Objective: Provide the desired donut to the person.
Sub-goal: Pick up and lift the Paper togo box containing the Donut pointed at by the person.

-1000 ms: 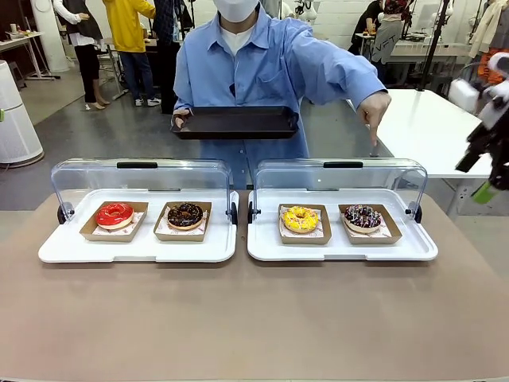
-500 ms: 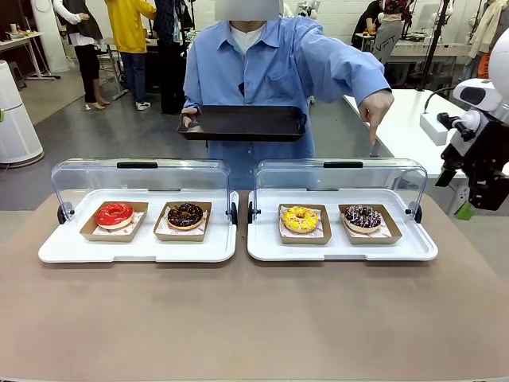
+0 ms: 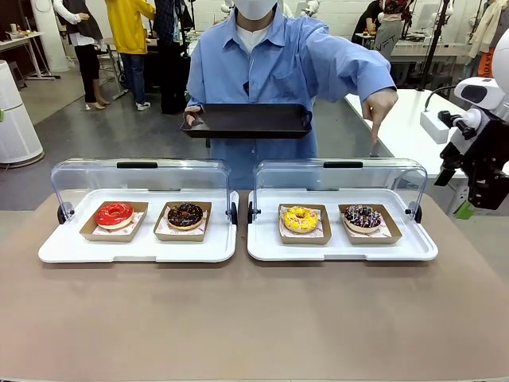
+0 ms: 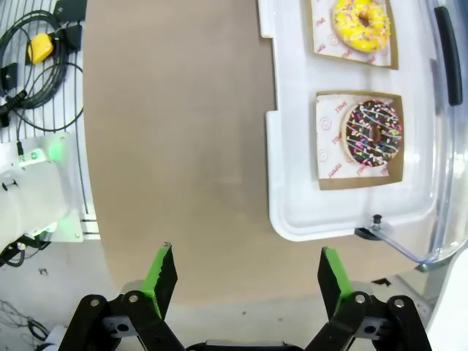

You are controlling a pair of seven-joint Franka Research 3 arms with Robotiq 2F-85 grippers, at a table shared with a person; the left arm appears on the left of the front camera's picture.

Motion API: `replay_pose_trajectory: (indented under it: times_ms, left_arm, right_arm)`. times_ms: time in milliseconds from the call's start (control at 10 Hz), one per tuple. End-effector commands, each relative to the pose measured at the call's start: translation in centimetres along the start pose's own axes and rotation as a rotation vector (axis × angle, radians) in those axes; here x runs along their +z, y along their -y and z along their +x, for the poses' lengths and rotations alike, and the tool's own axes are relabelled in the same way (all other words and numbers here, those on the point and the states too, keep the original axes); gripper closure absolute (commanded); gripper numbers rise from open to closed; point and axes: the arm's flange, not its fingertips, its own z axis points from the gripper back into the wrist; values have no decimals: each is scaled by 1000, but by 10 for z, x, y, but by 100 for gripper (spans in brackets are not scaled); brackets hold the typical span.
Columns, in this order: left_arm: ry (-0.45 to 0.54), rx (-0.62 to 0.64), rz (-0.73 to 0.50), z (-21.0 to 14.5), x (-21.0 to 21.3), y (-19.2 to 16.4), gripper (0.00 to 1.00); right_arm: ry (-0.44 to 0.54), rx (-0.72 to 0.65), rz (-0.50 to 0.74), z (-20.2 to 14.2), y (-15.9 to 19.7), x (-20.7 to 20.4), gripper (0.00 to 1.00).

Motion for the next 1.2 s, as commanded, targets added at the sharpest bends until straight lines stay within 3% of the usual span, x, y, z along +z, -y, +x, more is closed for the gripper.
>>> replay_pose_trajectory:
  times_ms: [0, 300, 500, 800, 1100]
  left_arm:
    - [5, -3, -3, 1, 1, 1, 0]
    - [5, -3, -3, 1, 1, 1, 0]
    - [5, -3, -3, 1, 1, 1, 0]
    - [5, -3, -3, 1, 1, 1, 0]
    - [5, -3, -3, 1, 1, 1, 0]
  right_arm:
    - [-20, -4, -6, 2, 0, -3, 0]
    - [0, 0, 0, 0, 0, 0, 0]
    - [-38, 141, -26, 30, 19, -29, 0]
    - [-83, 153, 32, 55, 52, -76, 0]
    - [-165, 143, 15, 66, 70, -117, 0]
